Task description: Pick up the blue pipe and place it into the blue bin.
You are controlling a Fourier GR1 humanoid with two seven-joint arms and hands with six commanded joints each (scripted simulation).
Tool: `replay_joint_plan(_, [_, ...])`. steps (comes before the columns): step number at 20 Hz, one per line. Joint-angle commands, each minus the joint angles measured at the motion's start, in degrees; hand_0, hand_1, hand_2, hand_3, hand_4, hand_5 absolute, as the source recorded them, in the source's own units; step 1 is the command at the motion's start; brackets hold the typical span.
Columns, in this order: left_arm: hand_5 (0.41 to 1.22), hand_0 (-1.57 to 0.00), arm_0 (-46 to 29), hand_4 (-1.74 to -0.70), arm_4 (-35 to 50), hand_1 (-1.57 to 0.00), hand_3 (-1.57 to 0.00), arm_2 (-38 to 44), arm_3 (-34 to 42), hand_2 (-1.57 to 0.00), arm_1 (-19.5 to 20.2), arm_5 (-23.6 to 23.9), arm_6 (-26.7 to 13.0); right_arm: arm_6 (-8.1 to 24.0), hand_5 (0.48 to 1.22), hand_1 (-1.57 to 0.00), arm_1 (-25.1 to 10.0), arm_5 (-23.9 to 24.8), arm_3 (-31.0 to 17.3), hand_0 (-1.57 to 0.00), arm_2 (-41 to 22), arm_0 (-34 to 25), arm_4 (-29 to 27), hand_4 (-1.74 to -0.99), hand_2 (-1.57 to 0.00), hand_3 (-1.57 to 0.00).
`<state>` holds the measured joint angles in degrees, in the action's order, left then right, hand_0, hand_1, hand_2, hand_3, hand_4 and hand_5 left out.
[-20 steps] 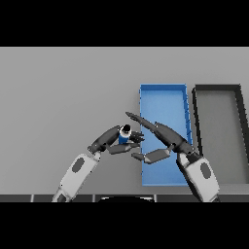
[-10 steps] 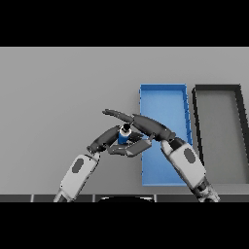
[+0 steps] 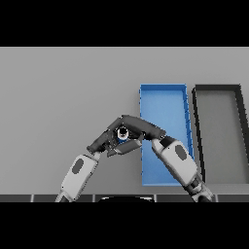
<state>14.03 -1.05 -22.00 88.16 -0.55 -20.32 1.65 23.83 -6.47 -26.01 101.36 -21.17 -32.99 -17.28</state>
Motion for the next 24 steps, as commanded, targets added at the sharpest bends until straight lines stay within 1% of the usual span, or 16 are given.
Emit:
replay_joint_plan(1, [1.221, -1.57, 0.0, -1.7, 0.2, -1.57, -1.5, -0.1, -0.1, -1.57, -0.6, -0.1, -0.1, -0.3, 0.856, -1.34, 0.0, 0.1, -0.5, -1.34, -0.1, -0.3, 0.3, -1.628, -1.35, -1.19])
replay_joint_plan(3, [1.221, -1.57, 0.0, -1.71, 0.2, -1.57, -1.46, 0.0, 0.5, -1.57, -0.9, -0.5, -1.1, -2.3, 0.987, -1.43, -0.7, 0.6, 0.3, -1.43, -1.0, 0.1, 0.7, -1.665, -1.43, -1.3])
replay_joint_plan(4, [1.221, -1.57, -0.1, -1.72, 0.0, -1.57, -1.44, 0.2, 0.3, -1.57, -1.0, -0.9, -0.8, -2.5, 1.034, -1.45, -1.0, 0.8, 0.8, -1.45, -1.6, 0.6, 1.3, -1.68, -1.46, -1.36])
replay_joint_plan(5, [1.221, -1.57, 0.3, -1.72, -0.3, -1.57, -1.44, 0.6, 0.7, -1.57, -1.3, -0.6, -1.5, -4.1, 1.071, -1.48, -1.1, 1.0, 0.5, -1.48, -1.7, 0.1, 1.9, -1.692, -1.48, -1.4])
replay_joint_plan(7, [1.221, -1.57, 0.4, -1.73, -0.8, -1.57, -1.43, 0.8, 1.0, -1.57, -1.2, -1.4, -2.2, -6.6, 1.125, -1.51, -1.5, 1.5, 0.7, -1.51, -2.4, 1.1, 2.0, -1.71, -1.51, -1.46])
replay_joint_plan(9, [1.221, -1.57, 0.0, -1.73, -1.2, -1.57, -1.43, 1.0, 1.9, -1.57, -1.2, -1.3, -2.3, -6.4, 1.16, -1.53, -1.0, 2.4, 0.2, -1.53, -2.2, 0.2, 1.1, -1.721, -1.53, -1.5])
replay_joint_plan(12, [1.221, -1.57, -0.4, -1.72, -4.2, -1.57, -1.45, 0.9, 1.7, -1.57, -0.6, 0.5, 1.5, -6.2, 1.19, -1.55, -0.6, 3.6, 1.1, -1.55, -2.5, 1.2, 2.8, -1.731, -1.55, -1.54])
replay_joint_plan(13, [1.221, -1.46, -0.3, -1.6, -5.6, -1.34, -1.17, 1.0, 1.6, -1.29, -0.4, 1.3, 2.1, -5.7, 1.196, -1.56, -0.5, 4.0, 1.2, -1.56, -2.2, 0.8, 3.2, -1.733, -1.56, -1.54])
replay_joint_plan(14, [1.221, -1.17, -0.6, -1.47, -5.3, -1.07, -0.93, 1.0, 1.6, -1.03, 0.4, -0.4, 3.2, -5.3, 1.201, -1.56, -0.1, 4.2, 1.1, -1.56, -2.6, 0.6, 3.5, -1.734, -1.56, -1.55])
replay_joint_plan(15, [1.221, -0.94, -0.1, -1.37, -5.0, -0.86, -0.75, 0.9, 1.9, -0.83, 0.7, -2.4, 2.0, -5.3, 1.205, -1.56, 0.1, 4.4, 1.6, -1.56, -2.8, 1.1, 3.4, -1.736, -1.56, -1.55])
replay_joint_plan(17, [1.221, -0.6, 0.3, -1.21, -6.4, -0.55, -0.48, 1.1, 1.3, -0.53, 1.1, -4.8, 2.2, -2.6, 1.211, -1.56, 1.0, 5.3, 1.5, -1.56, -2.9, 0.7, 3.6, -1.738, -1.56, -1.56])
replay_joint_plan(18, [1.132, -0.48, 0.2, -1.14, -7.4, -0.44, -0.38, 1.4, 1.3, -0.42, 1.4, -4.7, 2.7, -1.4, 1.213, -1.57, 1.1, 5.5, 1.5, -1.57, -2.4, 0.4, 3.6, -1.738, -1.57, -1.56])
replay_joint_plan(20, [0.938, -0.31, 0.4, -1.05, -7.5, -0.28, -0.24, 1.6, 1.0, -0.27, 1.0, -4.6, -0.7, -3.2, 1.216, -1.57, 1.4, 5.4, 1.8, -1.57, -2.6, 1.1, 5.0, -1.739, -1.57, -1.56])
replay_joint_plan(22, [0.77, -0.2, -0.1, -1.0, -7.0, -0.18, -0.16, 1.5, 1.2, -0.17, 0.2, -4.4, -3.5, -4.0, 1.218, -1.57, 1.4, 5.3, 1.5, -1.57, -3.0, 1.1, 6.2, -1.74, -1.57, -1.57])
replay_joint_plan(23, [0.704, -0.16, -0.4, -0.98, -6.8, -0.14, -0.12, 1.5, 1.2, -0.14, 0.1, -4.3, -3.4, -3.7, 1.218, -1.57, 1.7, 5.6, 1.8, -1.57, -3.0, 1.0, 6.3, -1.74, -1.57, -1.57])
replay_joint_plan(24, [0.647, -0.12, -0.4, -0.97, -5.9, -0.11, -0.1, 2.0, 1.7, -0.11, -0.1, -4.3, -5.0, -4.9, 1.219, -1.57, 1.2, 5.3, 2.2, -1.57, -3.2, 1.9, 6.8, -1.74, -1.57, -1.57])
